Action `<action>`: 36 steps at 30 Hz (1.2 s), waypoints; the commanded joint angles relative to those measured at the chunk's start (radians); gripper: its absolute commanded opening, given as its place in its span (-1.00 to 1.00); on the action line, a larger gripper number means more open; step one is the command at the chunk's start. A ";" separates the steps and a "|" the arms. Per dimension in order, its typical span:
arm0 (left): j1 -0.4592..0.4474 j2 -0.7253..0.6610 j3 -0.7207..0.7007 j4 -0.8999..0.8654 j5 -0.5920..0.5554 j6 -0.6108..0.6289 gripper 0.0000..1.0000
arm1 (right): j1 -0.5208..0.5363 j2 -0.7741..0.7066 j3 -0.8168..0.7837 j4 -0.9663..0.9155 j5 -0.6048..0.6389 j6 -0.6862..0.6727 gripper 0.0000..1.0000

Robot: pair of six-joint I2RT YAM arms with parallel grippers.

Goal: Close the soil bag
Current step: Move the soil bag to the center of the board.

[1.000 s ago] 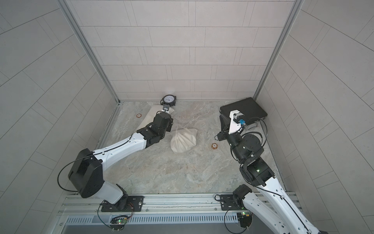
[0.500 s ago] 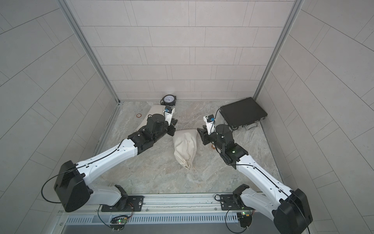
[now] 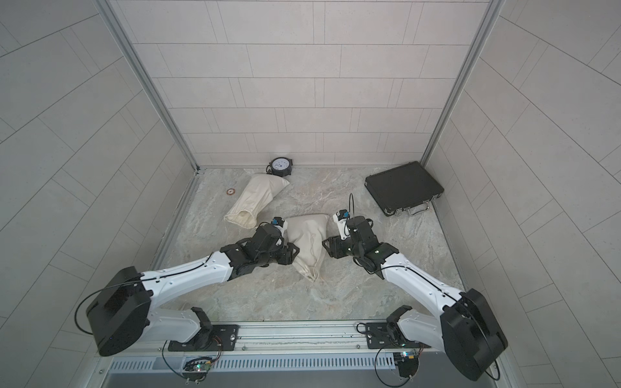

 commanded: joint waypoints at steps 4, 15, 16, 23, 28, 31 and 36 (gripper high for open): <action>0.002 0.129 0.003 0.195 0.030 -0.070 -0.50 | 0.011 0.199 -0.038 0.327 -0.123 0.113 -0.17; 0.149 0.294 0.137 0.324 -0.008 0.150 -0.88 | -0.023 0.605 0.235 0.528 -0.104 0.070 -0.80; 0.163 0.306 0.149 0.340 0.002 0.174 -0.86 | -0.031 0.623 0.264 0.505 -0.102 0.060 -0.78; 0.153 0.271 0.137 0.373 0.093 0.243 -0.51 | -0.063 0.445 0.295 0.164 -0.038 -0.067 -0.15; 0.093 0.111 0.054 0.300 0.009 0.245 -0.13 | -0.059 0.271 0.315 -0.134 -0.029 -0.107 0.14; 0.050 0.019 0.016 0.229 -0.042 0.226 -0.05 | -0.045 0.212 0.320 -0.248 -0.059 -0.136 0.29; -0.004 -0.075 -0.047 0.191 -0.059 0.209 0.12 | -0.039 0.208 0.329 -0.338 -0.120 -0.145 0.31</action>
